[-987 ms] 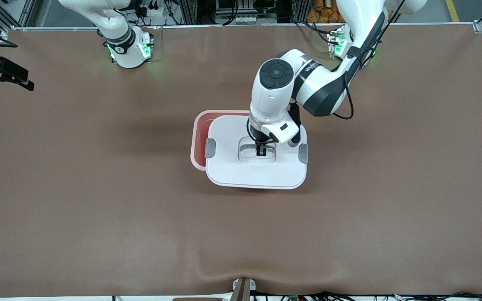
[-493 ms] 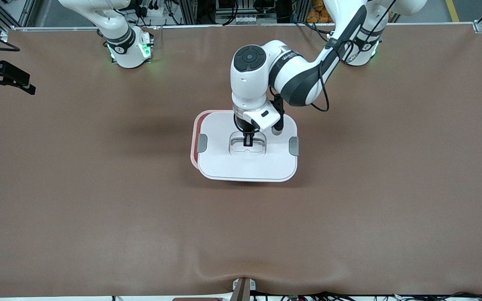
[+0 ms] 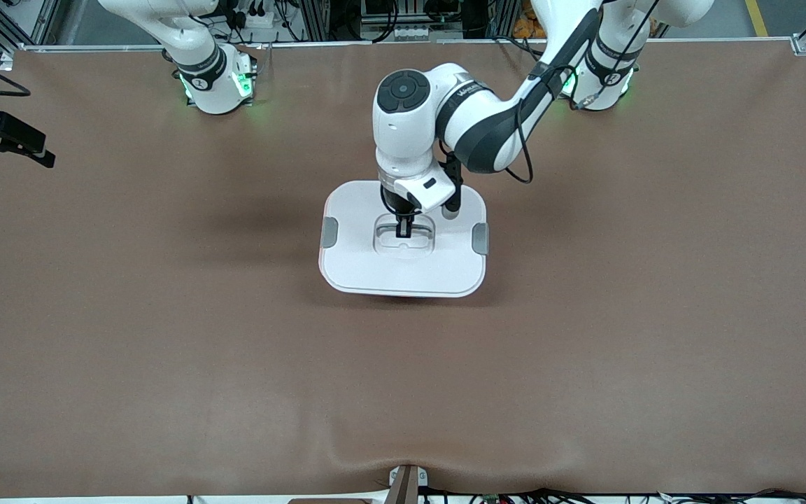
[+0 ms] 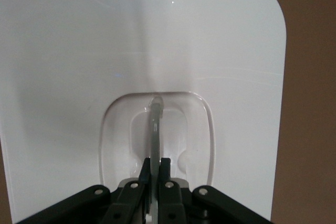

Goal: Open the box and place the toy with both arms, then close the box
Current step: 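Carry the lid over the box with the left gripper, then lower the lid onto the box and press it down with the left gripper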

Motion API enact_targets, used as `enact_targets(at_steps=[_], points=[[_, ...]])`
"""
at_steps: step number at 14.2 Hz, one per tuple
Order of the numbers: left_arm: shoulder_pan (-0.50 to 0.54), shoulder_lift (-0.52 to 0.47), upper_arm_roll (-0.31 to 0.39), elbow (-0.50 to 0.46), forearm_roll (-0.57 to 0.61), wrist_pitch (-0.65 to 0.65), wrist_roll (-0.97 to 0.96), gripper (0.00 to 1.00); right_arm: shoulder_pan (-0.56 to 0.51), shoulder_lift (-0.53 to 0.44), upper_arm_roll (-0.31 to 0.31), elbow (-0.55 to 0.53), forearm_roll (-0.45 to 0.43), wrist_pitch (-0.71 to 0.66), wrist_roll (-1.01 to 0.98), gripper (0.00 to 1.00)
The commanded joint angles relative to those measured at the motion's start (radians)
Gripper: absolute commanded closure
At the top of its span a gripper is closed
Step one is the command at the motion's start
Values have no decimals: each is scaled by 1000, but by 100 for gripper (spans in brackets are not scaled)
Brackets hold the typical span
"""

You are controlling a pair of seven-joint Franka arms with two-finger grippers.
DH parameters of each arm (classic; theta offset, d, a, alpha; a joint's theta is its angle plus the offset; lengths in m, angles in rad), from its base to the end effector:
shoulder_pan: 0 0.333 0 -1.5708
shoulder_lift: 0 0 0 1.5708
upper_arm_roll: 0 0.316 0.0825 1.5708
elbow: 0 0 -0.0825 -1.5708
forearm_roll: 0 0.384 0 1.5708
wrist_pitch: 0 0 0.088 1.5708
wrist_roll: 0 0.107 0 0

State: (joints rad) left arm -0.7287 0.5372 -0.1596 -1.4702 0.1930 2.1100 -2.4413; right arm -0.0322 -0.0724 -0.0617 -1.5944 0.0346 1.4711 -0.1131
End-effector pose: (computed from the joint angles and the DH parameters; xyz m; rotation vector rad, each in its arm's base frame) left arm 0.4724 -0.5356 0.3811 2.2211 2.0475 0.1210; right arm 0.5194 -0.0462 0.6439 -3.0965 -0.0341 0.0724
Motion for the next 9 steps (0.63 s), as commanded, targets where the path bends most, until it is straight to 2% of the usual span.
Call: enact_targets(at_steps=[1, 9], points=[[-11, 12, 5, 19, 26, 22, -25, 100, -26, -10, 14, -18, -13, 11, -46, 0], [-29, 26, 5, 8, 65, 33, -35, 100, -18, -7, 16, -21, -4, 40, -36, 0]])
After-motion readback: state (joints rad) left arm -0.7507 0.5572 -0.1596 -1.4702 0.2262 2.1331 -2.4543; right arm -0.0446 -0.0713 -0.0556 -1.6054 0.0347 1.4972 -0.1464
